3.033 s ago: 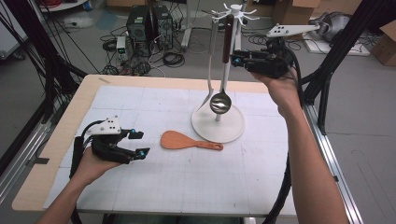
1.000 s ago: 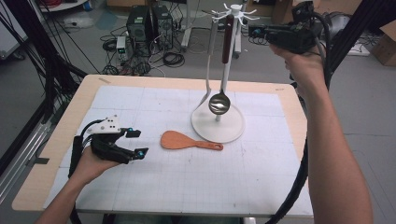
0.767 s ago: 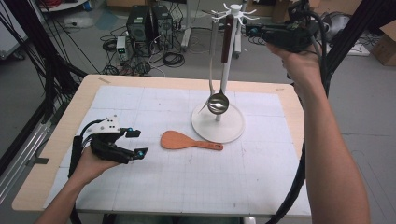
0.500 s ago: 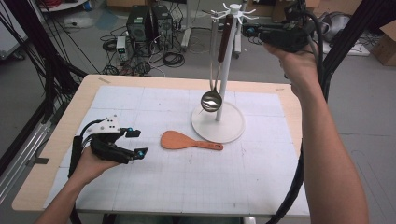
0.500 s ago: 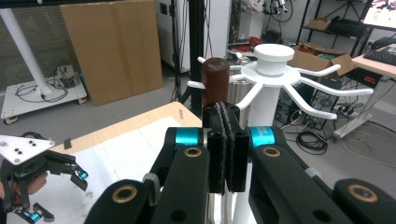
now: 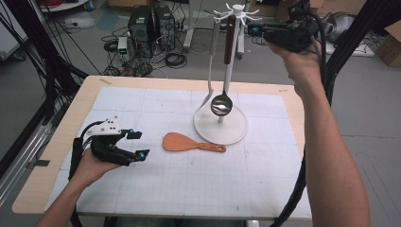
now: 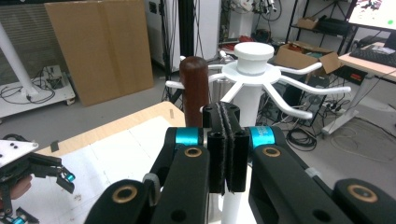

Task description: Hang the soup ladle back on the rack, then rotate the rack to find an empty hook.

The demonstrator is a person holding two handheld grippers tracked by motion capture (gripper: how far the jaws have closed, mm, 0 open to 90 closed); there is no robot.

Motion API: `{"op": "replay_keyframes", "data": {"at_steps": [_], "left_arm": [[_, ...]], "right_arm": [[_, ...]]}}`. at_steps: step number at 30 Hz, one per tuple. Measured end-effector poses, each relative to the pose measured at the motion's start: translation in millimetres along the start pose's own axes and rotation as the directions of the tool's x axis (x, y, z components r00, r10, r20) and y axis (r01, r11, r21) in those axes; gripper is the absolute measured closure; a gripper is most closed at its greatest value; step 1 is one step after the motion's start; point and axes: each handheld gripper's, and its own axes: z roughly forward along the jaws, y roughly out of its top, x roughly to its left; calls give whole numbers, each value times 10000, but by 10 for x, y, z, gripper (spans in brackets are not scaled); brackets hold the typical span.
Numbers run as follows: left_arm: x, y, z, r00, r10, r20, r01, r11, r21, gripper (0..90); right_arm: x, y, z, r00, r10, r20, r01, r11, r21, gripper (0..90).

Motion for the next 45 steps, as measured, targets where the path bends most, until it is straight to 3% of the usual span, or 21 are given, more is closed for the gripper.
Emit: {"op": "replay_keyframes", "data": {"at_steps": [25,31,39,45], "left_arm": [[2,-1,-10,10000,19,21,-19,10000,-40,266],[11,-3,4,10000,-1,-14,1,10000,9,265],[-21,3,15,10000,61,-1,-61,10000,41,265],[-2,-2,17,10000,29,33,-29,10000,39,265]], "right_arm": [[154,37,202,9995,-273,150,273,9996,59,896],[127,23,97,9994,-329,112,330,9994,-41,896],[28,-114,-142,9992,50,405,-43,9999,-165,895],[-57,-126,-175,9981,163,591,-152,9997,-190,895]]}}
